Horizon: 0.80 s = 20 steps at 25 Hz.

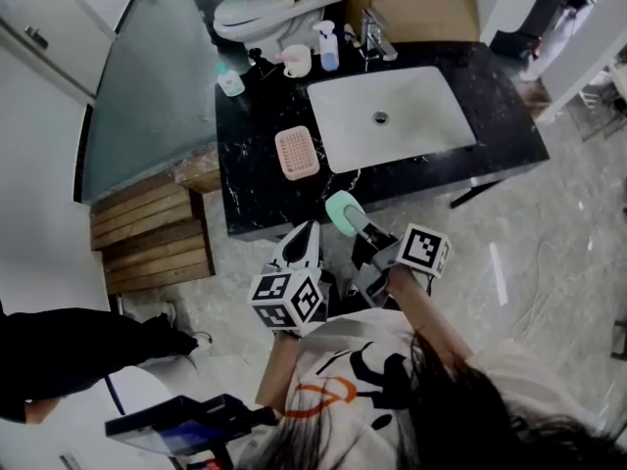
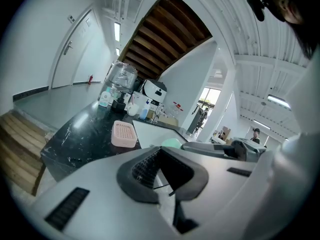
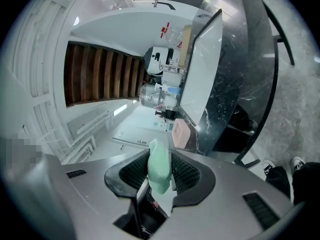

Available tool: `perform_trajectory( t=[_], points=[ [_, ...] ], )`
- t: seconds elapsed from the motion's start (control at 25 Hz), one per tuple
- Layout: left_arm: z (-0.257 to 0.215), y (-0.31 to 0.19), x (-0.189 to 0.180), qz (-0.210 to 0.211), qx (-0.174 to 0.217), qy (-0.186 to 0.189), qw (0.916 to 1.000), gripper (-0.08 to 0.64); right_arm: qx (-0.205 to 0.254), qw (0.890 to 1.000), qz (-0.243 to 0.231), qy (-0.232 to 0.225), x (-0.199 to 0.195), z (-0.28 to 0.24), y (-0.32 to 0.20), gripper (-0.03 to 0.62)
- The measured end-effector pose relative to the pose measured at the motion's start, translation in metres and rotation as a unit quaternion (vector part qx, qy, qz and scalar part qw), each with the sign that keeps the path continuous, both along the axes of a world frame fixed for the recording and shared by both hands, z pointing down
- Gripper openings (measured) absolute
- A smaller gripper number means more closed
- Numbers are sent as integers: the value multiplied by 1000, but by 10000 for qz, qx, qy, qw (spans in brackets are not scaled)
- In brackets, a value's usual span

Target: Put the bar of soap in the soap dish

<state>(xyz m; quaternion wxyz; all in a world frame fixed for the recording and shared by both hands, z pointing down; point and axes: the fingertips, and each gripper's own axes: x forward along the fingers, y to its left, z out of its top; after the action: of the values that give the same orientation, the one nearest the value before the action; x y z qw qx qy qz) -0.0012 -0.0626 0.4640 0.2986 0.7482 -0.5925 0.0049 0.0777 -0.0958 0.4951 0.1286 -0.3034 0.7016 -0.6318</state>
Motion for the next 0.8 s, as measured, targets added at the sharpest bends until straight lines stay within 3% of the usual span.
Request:
perform_trajectory(
  t=[0.8],
  points=[
    [6,-69,-69,319,-11,94,9994,2,-75,9995,296,85,-64,4,-59,138]
  ],
)
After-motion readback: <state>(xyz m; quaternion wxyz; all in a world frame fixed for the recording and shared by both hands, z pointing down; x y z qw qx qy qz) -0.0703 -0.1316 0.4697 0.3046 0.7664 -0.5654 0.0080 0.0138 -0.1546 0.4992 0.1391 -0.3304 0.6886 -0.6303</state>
